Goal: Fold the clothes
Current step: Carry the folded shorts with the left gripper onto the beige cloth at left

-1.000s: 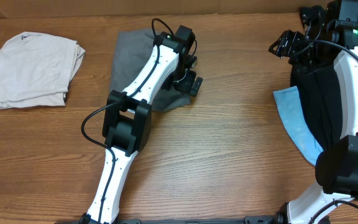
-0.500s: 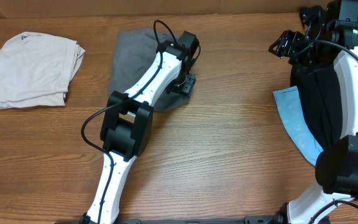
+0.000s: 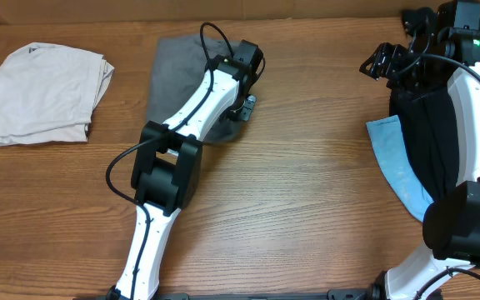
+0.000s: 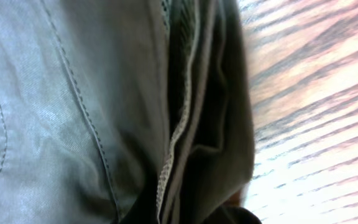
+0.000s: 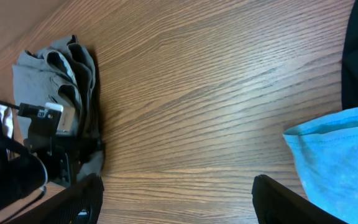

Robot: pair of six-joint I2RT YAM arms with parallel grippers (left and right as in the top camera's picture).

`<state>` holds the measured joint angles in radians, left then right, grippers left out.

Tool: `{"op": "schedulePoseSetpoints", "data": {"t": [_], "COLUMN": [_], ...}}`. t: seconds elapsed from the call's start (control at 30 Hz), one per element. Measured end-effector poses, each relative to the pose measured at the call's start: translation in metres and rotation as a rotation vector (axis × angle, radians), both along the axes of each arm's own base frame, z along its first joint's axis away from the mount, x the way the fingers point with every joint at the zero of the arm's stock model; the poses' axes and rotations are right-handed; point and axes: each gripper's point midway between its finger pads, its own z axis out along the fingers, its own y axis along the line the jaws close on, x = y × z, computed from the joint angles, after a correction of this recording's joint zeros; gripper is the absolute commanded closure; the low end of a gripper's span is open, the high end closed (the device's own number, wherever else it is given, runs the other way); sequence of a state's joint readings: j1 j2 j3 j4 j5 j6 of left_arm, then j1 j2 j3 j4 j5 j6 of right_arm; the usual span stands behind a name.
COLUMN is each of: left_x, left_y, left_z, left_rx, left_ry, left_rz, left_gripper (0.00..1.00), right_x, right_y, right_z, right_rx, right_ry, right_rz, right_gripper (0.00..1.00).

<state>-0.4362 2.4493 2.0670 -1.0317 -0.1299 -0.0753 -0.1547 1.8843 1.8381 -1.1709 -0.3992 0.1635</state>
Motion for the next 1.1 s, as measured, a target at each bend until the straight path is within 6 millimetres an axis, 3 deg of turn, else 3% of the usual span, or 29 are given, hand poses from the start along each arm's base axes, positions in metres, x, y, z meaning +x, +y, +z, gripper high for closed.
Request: {"op": "schedulePoseSetpoints", "data": {"t": [0.13,0.23,0.4,0.53,0.73,0.8,0.93,1.1], "left_x": [-0.013,-0.004,0.037,0.057,0.058,0.053,0.039,0.023], "left_y": [0.034,0.066,0.117,0.152,0.193,0.206,0.249,0.319], "left_z": [0.009,0.034,0.118,0.187,0.286,0.31,0.343,0.351], "left_rx": [0.096,0.121,0.112,0.091,0.071,0.072,0.098,0.154], "left_ry": [0.121,0.139,-0.048,-0.241,-0.505,-0.558,-0.628,-0.637], "left_rz": [0.025,0.05,0.121,0.179,0.238,0.254,0.311,0.422], "left_gripper": [0.96,0.96,0.96,0.96,0.96,0.96,0.96,0.96], "right_x": [0.0,0.001,0.001,0.001,0.001,0.001,-0.001,-0.005], "right_y": [0.0,0.0,0.0,0.0,0.0,0.0,0.0,0.001], "right_z": [0.0,0.0,0.0,0.0,0.0,0.0,0.0,-0.002], "right_rx": [-0.002,-0.003,-0.003,-0.003,-0.003,-0.003,-0.001,0.001], "right_ry": [-0.002,-0.006,-0.007,-0.006,-0.006,-0.005,0.003,0.019], "right_rz": [0.004,0.006,0.006,0.006,0.006,0.006,0.006,0.006], "right_gripper": [0.2,0.2,0.2,0.2,0.2,0.2,0.2,0.2]}}
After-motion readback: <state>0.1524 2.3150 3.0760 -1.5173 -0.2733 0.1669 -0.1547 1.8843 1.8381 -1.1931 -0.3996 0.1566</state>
